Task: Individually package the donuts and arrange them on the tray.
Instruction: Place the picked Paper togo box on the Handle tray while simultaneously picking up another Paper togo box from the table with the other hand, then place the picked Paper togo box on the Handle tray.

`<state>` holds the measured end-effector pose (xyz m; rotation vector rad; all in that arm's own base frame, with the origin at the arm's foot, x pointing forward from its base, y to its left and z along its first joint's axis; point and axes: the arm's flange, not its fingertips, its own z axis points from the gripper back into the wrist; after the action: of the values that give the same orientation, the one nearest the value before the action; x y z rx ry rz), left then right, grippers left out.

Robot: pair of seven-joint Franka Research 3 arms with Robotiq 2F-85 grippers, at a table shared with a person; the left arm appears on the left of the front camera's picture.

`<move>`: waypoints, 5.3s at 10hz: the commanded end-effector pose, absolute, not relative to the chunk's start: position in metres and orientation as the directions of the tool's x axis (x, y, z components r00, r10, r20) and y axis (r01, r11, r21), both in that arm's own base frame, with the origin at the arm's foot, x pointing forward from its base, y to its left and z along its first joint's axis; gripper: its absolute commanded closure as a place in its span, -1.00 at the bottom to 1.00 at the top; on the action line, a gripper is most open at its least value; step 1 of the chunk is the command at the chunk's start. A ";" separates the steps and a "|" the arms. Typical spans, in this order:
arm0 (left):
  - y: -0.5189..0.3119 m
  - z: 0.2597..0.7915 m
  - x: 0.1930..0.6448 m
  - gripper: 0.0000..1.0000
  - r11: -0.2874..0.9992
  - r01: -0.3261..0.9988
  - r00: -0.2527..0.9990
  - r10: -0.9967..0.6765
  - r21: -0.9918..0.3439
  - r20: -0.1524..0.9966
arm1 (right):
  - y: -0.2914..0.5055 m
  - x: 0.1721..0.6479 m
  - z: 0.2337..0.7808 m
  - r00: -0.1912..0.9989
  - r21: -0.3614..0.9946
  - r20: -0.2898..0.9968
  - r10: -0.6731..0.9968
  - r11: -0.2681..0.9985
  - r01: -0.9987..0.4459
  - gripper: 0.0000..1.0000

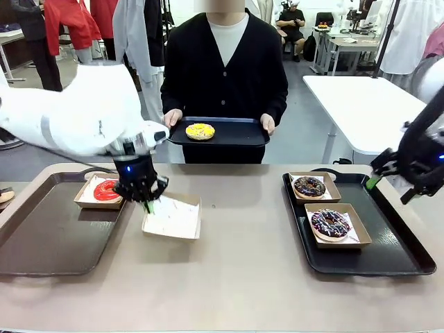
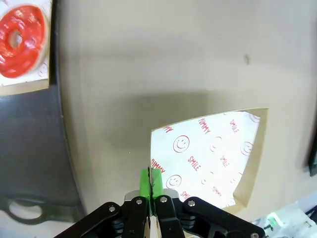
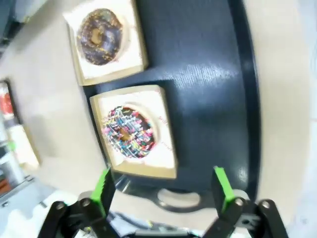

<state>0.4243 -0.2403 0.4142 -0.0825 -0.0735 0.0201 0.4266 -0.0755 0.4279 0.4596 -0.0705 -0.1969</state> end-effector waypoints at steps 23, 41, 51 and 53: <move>-0.240 0.470 0.563 0.97 0.997 -0.049 0.999 0.047 -0.067 -0.025 | -0.223 0.360 0.389 0.970 0.876 0.209 -0.121 0.463 -0.131 -1.00; -0.240 0.470 0.563 0.97 0.997 -0.049 0.999 0.047 -0.067 -0.025 | -0.223 0.360 0.389 0.970 0.876 0.209 -0.121 0.463 -0.131 -1.00; -0.218 0.479 0.547 0.97 0.996 -0.007 0.999 0.004 -0.094 -0.035 | -0.223 0.360 0.389 0.970 0.876 0.209 -0.121 0.463 -0.131 -1.00; -0.163 0.498 0.509 0.97 0.990 0.048 0.999 -0.050 -0.135 -0.013 | -0.223 0.360 0.389 0.970 0.876 0.209 -0.121 0.463 -0.131 -1.00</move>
<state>0.5413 -0.1994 0.4892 -0.1020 0.0235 -0.0097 0.3647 -0.2255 0.3893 1.0969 -0.2612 0.0096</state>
